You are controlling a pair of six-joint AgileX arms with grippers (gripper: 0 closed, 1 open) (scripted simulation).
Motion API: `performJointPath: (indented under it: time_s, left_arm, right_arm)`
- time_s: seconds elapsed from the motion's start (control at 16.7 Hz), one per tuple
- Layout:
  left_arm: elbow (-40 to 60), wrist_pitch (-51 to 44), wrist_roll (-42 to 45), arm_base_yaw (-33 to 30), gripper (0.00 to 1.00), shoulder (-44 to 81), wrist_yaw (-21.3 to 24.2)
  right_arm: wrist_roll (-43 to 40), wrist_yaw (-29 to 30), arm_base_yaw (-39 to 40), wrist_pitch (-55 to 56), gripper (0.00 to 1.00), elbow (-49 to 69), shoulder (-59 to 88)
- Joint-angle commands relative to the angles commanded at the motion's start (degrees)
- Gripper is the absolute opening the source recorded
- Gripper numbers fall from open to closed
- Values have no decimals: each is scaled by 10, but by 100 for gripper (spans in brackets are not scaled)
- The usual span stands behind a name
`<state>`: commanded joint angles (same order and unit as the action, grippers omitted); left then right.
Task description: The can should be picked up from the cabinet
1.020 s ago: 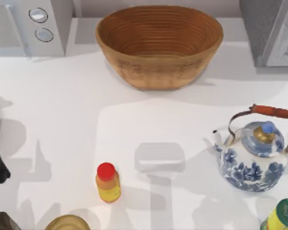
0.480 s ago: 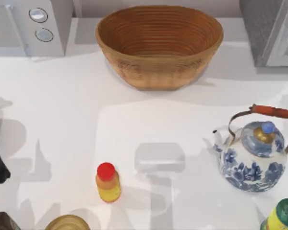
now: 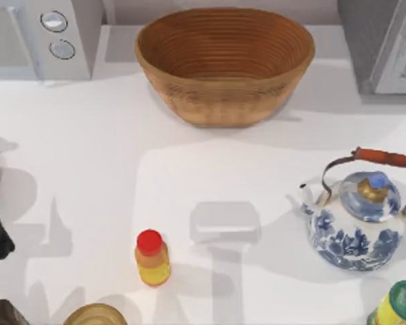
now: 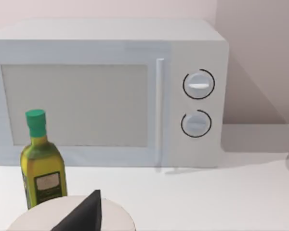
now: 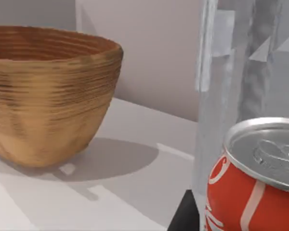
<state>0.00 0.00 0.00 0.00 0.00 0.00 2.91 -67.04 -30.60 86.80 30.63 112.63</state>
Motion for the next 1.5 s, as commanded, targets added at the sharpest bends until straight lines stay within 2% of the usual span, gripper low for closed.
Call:
performJointPath:
  time_s: [0.24,0.42,0.78,1.08,1.32,1.5]
  left_arm:
    - [0,0,0,0,100,0,0]
    - [0,0,0,0,100,0,0]
    - [0,0,0,0,100,0,0]
    - [0,0,0,0,100,0,0]
    - [0,0,0,0,100,0,0]
    - [0,0,0,0,100,0,0]
  right_arm:
    - [5,-85,-39,103,0,33,143]
    - [7,-113,-54,134,0,42,187]
    - [8,-111,-50,124,0,54,222]
    - [-3,-72,-12,124,0,57,207]
    - [-4,-69,-10,124,0,57,205]
    - [-4,-69,-10,124,23,57,205]
